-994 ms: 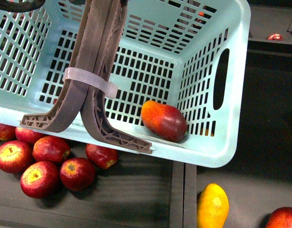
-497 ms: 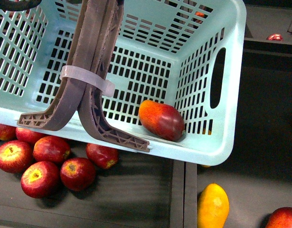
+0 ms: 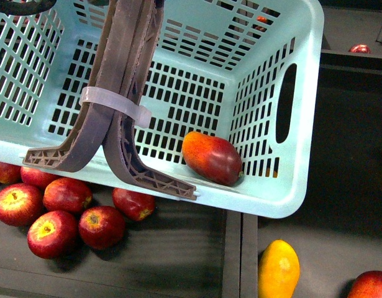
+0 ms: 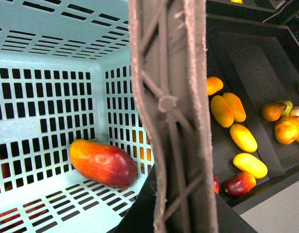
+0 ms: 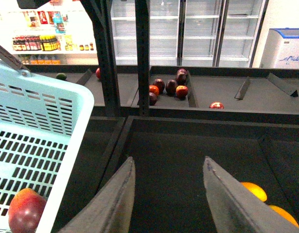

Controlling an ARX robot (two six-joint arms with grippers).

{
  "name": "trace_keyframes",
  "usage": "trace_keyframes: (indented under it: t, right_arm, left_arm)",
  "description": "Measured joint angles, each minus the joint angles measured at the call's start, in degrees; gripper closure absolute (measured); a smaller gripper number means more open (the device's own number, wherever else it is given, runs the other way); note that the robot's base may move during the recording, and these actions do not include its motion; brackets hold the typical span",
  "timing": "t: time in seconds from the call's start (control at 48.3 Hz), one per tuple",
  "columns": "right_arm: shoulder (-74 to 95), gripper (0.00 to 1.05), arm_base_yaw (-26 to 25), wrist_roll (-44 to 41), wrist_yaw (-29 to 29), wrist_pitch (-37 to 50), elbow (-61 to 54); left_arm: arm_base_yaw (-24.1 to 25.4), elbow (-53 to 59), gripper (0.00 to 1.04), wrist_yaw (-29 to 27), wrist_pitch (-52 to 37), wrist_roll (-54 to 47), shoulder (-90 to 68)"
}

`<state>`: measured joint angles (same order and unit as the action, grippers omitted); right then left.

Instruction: Pick mango and avocado into basket

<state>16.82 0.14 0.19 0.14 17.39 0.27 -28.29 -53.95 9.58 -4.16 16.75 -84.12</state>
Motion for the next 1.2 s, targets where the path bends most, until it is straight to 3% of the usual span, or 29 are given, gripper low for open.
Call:
trace_keyframes:
  t: [0.145,0.269,1.201]
  right_arm:
    - [0.04,0.26,0.00,0.02,0.22,-0.17,0.00]
    - [-0.13,0.06,-0.11,0.02,0.20,-0.24,0.00]
    - [-0.24,0.08,-0.09,0.00,0.00,-0.24,0.00]
  left_arm:
    - [-0.24,-0.02,0.99,0.04,0.00,-0.02,0.00]
    - [-0.57,-0.02,0.99,1.05,0.00,0.07,0.00]
    - [-0.07,-0.28,0.99,-0.28,0.00,-0.17,0.22]
